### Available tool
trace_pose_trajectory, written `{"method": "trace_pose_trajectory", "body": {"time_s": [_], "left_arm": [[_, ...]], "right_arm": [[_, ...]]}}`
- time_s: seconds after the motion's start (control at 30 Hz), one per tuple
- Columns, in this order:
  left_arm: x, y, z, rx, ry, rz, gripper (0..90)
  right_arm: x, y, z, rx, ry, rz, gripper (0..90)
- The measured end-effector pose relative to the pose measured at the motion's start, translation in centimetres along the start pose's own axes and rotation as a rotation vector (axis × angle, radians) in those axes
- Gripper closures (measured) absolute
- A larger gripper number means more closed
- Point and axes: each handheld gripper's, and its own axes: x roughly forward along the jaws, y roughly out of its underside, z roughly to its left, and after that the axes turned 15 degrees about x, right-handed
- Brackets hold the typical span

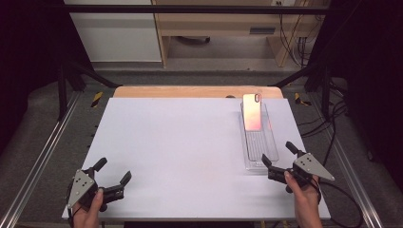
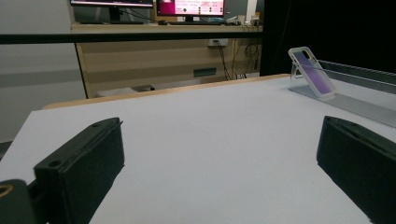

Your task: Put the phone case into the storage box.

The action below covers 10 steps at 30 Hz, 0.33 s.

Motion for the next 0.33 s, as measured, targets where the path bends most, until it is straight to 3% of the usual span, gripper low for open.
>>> {"method": "trace_pose_trajectory", "body": {"time_s": [0.17,0.33], "left_arm": [[0.21,-0.10,-0.22,0.007,0.010,-0.003,0.6],[0.38,-0.15,-0.51,0.014,0.015,0.008,0.6]], "right_arm": [[0.11,1.18,0.47,0.003,-0.025,0.000,2.4],[-0.16,1.27,0.63,0.020,-0.030,-0.008,2.1]]}}
